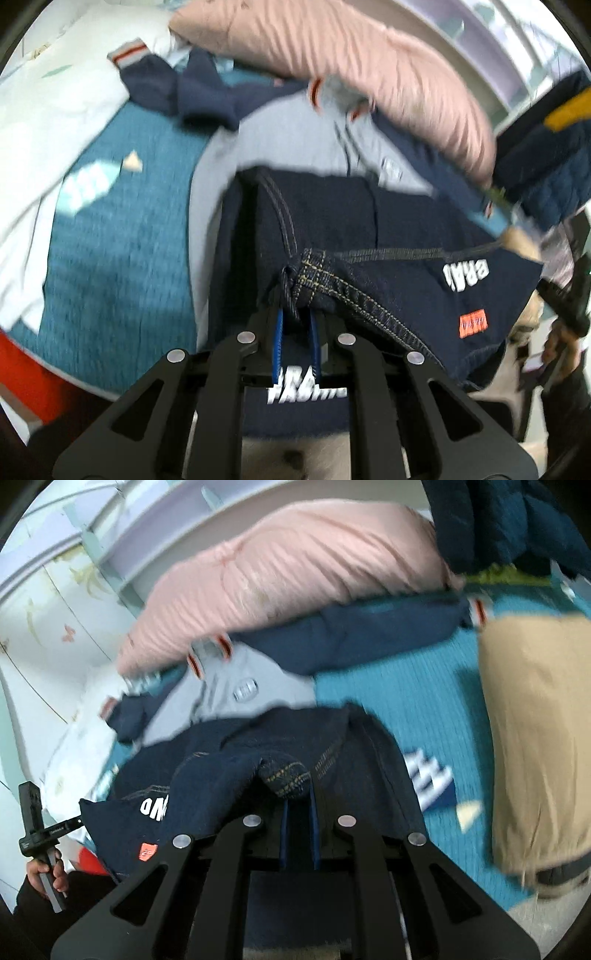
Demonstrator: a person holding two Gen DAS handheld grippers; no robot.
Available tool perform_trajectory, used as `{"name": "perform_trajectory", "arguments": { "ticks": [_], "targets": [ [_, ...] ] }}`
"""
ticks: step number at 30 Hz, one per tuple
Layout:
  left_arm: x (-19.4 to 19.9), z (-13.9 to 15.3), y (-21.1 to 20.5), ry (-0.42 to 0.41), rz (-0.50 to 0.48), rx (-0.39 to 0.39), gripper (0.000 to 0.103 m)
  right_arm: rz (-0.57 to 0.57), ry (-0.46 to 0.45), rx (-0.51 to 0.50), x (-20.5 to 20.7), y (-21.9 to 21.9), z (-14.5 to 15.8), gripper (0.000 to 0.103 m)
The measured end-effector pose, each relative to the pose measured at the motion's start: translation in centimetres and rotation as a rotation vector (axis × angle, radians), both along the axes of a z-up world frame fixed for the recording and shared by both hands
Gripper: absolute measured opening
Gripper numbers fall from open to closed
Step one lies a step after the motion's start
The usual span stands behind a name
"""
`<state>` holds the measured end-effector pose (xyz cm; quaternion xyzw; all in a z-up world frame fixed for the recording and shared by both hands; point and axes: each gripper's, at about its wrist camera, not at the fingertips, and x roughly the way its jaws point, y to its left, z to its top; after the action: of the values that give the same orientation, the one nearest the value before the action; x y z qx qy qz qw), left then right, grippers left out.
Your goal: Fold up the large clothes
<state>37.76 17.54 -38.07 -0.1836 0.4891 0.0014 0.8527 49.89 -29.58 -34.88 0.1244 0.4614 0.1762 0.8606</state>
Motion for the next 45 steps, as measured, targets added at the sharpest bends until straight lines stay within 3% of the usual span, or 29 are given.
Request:
{"name": "perform_trajectory", "arguments": {
  "ticks": [4,9,11,13,16,19,21,22,25,26,29,31,33,36,38,40,42,45],
  "targets": [
    [-1.6,-1.2,-0.1,0.032,0.014,-0.047,0.012,-0.036,0.031,0.022,-2.2,-1.1,-1.5,0.009],
    [-2.5,-0.2,1.1,0.007,0.058,-0.053,0.012,-0.051,0.039,0.04,-4.5,-1.4,-2.0,0.009],
    [-2.5,-0.2,1.0,0.022,0.046,-0.009,0.012,-0.041,0.047,-0.011,-4.9,-1.0,-2.4,0.008],
    [-2.2,-1.3,0.4,0.083,0.016,0.023,0.013,-0.031,0.121,-0.128,-4.6,-0.4,-4.0,0.009],
    [-2.6,-2.3,0.5,0.131,0.03,0.015,0.02,-0.058,0.185,-0.206,-4.8,-0.7,-5.3,0.012],
    [-3.3,-1.8,1.4,0.13,0.063,-0.037,0.041,-0.044,0.172,-0.22,-5.7,-1.0,-4.5,0.013],
    [-3.8,-0.8,2.0,0.109,0.081,-0.032,0.053,-0.041,0.138,-0.244,-6.3,-1.0,-3.3,0.024],
    [-4.0,-0.3,2.1,0.097,0.087,-0.022,0.054,-0.041,0.117,-0.249,-6.5,-0.9,-2.4,0.025],
    [-4.3,2.2,1.4,0.039,0.08,0.079,0.058,-0.039,0.071,-0.23,-6.6,-0.6,-0.3,0.03],
    [-4.4,3.3,1.1,-0.003,0.09,0.099,0.066,-0.026,0.059,-0.198,-6.6,-0.3,0.3,0.031],
    [-4.7,6.1,0.1,-0.109,0.159,0.191,0.077,0.002,0.066,-0.127,-5.6,1.2,0.6,0.031],
    [-3.8,6.8,-0.8,-0.154,0.109,0.145,0.079,0.02,0.104,-0.075,-4.3,2.5,-0.6,0.024],
    [-1.8,5.9,-2.2,-0.128,0.03,0.068,0.079,0.033,0.155,-0.036,-3.1,3.5,-2.4,0.008],
    [0.8,2.9,-4.1,-0.054,-0.044,0.005,0.079,-0.002,0.254,-0.078,-2.3,4.1,-5.9,0.001],
    [2.1,-0.6,-4.7,0.087,-0.037,0.071,0.079,-0.033,0.356,-0.154,-2.6,3.7,-9.2,0.0],
    [2.6,-4.1,-4.0,0.216,-0.02,0.094,0.078,-0.056,0.368,-0.104,-3.2,2.8,-10.1,0.0],
    [2.2,-4.6,-3.5,0.175,-0.018,0.071,0.078,-0.064,0.401,-0.109,-2.9,2.6,-9.8,0.0],
    [2.5,-4.8,-4.0,0.179,-0.05,0.115,0.078,-0.071,0.401,-0.18,-2.3,3.8,-8.0,0.001]
  ]
}}
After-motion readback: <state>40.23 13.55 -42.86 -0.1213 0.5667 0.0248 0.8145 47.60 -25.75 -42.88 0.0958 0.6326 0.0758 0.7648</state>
